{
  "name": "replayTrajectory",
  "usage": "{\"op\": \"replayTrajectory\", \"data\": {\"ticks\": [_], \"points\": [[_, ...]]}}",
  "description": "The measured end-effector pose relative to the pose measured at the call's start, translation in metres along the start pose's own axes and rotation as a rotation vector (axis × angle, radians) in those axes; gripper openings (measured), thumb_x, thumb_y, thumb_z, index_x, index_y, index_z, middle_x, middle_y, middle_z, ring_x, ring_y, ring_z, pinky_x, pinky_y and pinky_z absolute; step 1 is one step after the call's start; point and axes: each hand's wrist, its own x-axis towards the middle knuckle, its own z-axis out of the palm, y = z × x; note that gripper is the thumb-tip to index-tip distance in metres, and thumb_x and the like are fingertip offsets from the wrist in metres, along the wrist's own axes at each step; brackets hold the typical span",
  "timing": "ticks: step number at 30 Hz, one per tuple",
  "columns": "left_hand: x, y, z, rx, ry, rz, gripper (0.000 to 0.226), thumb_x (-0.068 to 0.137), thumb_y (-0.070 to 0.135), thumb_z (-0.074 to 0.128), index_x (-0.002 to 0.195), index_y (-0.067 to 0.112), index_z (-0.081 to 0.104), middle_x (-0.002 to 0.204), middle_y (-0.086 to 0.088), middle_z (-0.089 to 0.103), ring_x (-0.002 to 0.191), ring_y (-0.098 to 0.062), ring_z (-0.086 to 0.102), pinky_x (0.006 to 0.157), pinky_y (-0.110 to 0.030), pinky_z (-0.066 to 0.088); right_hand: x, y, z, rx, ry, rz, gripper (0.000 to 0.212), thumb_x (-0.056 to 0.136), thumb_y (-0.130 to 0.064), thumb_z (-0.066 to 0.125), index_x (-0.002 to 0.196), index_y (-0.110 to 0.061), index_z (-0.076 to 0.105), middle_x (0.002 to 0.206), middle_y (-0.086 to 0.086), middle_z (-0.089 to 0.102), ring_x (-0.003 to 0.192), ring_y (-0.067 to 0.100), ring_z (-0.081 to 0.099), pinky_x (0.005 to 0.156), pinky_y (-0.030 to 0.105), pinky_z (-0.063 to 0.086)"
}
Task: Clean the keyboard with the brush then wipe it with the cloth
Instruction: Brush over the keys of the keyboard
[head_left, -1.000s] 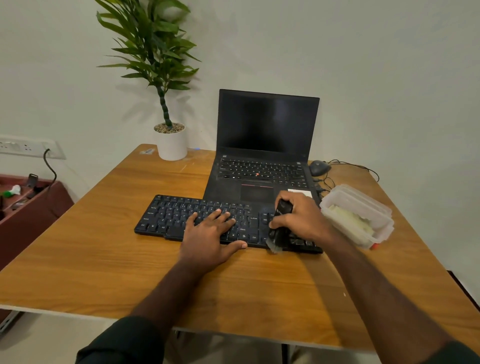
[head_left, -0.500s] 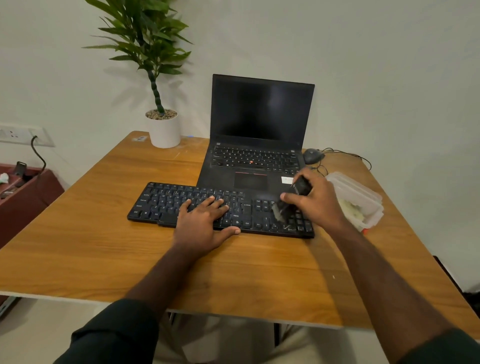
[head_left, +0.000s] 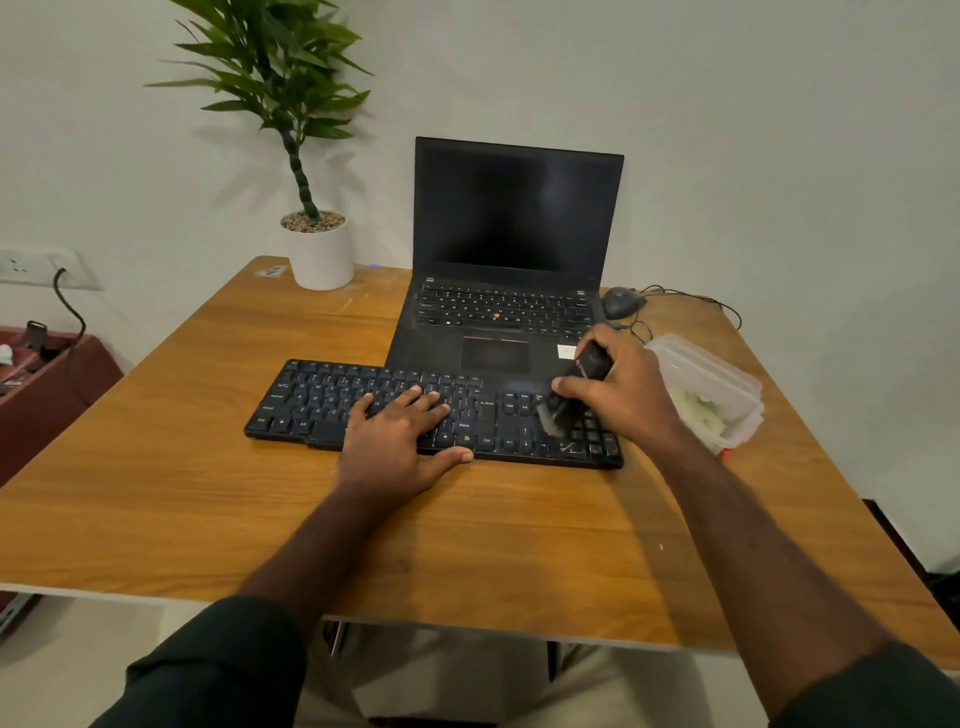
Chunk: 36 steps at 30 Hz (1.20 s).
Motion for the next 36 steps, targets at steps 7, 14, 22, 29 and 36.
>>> {"op": "replayTrajectory", "data": {"ticks": [7, 14, 22, 29, 36], "points": [[0.0, 0.001, 0.001, -0.015, 0.002, -0.001, 0.086, 0.076, 0.085, 0.032, 0.139, 0.031, 0.055, 0.151, 0.008, 0.047, 0.145, -0.009, 0.031, 0.12, -0.051, 0.011, -0.011, 0.0, 0.015, -0.063, -0.252, -0.004, 0.033, 0.073, -0.022, 0.085, 0.091, -0.019, 0.058, 0.088, 0.003, 0.065, 0.085, 0.022, 0.064, 0.077, 0.047, 0.058], [-0.001, 0.003, 0.0, -0.028, 0.011, -0.01, 0.088, 0.075, 0.086, 0.031, 0.139, 0.031, 0.056, 0.151, 0.008, 0.047, 0.145, -0.009, 0.032, 0.121, -0.051, 0.01, 0.008, 0.001, 0.005, 0.059, -0.049, -0.019, 0.055, 0.073, -0.027, 0.089, 0.114, -0.024, 0.053, 0.102, -0.007, 0.064, 0.093, 0.008, 0.063, 0.08, 0.025, 0.051], [-0.001, 0.002, 0.0, -0.006, -0.008, -0.013, 0.086, 0.076, 0.086, 0.032, 0.14, 0.033, 0.053, 0.152, 0.01, 0.045, 0.146, -0.007, 0.03, 0.121, -0.05, 0.009, 0.001, -0.007, 0.02, -0.123, -0.305, -0.086, 0.036, 0.074, -0.023, 0.086, 0.085, -0.033, 0.054, 0.085, -0.012, 0.063, 0.081, 0.008, 0.062, 0.066, 0.025, 0.048], [-0.002, 0.002, -0.001, -0.015, -0.012, -0.015, 0.089, 0.075, 0.087, 0.028, 0.14, 0.032, 0.053, 0.152, 0.009, 0.045, 0.146, -0.008, 0.03, 0.121, -0.051, 0.01, 0.016, -0.017, 0.015, -0.025, -0.224, -0.08, 0.036, 0.067, -0.022, 0.092, 0.083, -0.031, 0.06, 0.083, -0.01, 0.068, 0.078, 0.003, 0.064, 0.064, 0.021, 0.047], [0.0, 0.002, 0.0, -0.009, -0.017, -0.011, 0.088, 0.076, 0.087, 0.029, 0.14, 0.031, 0.054, 0.152, 0.008, 0.046, 0.146, -0.009, 0.031, 0.121, -0.052, 0.011, 0.013, -0.008, 0.033, -0.003, -0.417, -0.087, 0.045, 0.071, -0.053, 0.083, 0.104, -0.024, 0.071, 0.095, -0.003, 0.075, 0.091, 0.016, 0.07, 0.082, 0.046, 0.058]]}}
